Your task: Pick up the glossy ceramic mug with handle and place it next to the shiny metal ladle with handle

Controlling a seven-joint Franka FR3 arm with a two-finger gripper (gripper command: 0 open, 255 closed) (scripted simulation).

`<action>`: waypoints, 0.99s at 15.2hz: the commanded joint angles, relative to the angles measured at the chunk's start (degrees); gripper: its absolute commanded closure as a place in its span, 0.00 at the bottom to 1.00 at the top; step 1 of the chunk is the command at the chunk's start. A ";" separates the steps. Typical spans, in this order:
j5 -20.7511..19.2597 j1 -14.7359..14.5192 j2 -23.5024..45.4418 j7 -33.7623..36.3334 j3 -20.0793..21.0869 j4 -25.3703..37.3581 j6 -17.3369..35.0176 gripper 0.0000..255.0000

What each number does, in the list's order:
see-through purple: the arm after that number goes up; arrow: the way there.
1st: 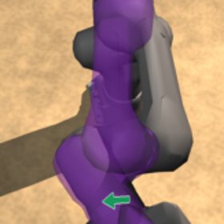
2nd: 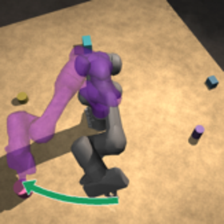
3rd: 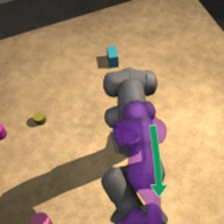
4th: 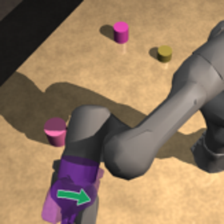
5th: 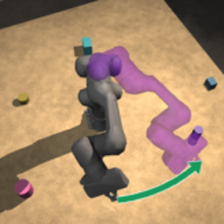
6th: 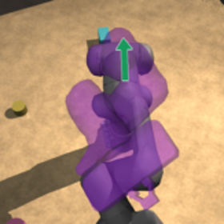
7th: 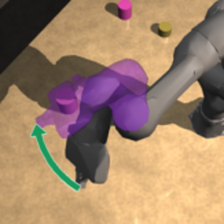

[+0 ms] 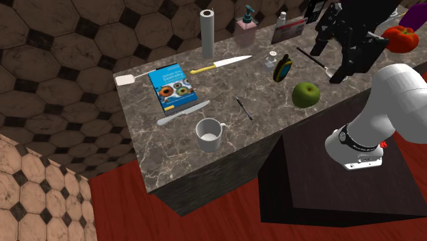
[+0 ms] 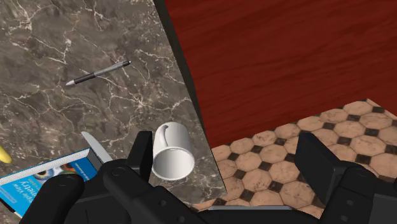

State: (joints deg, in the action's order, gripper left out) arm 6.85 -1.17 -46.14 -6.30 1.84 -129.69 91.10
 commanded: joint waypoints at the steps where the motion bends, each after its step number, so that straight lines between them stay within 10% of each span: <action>1: 0.00 0.00 0.00 0.00 0.00 0.00 0.00 0.00; 15: -2.66 1.51 23.35 7.22 7.83 -0.90 22.34 0.00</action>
State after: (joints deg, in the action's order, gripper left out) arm 4.58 0.21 -24.87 0.15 9.06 -130.92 111.81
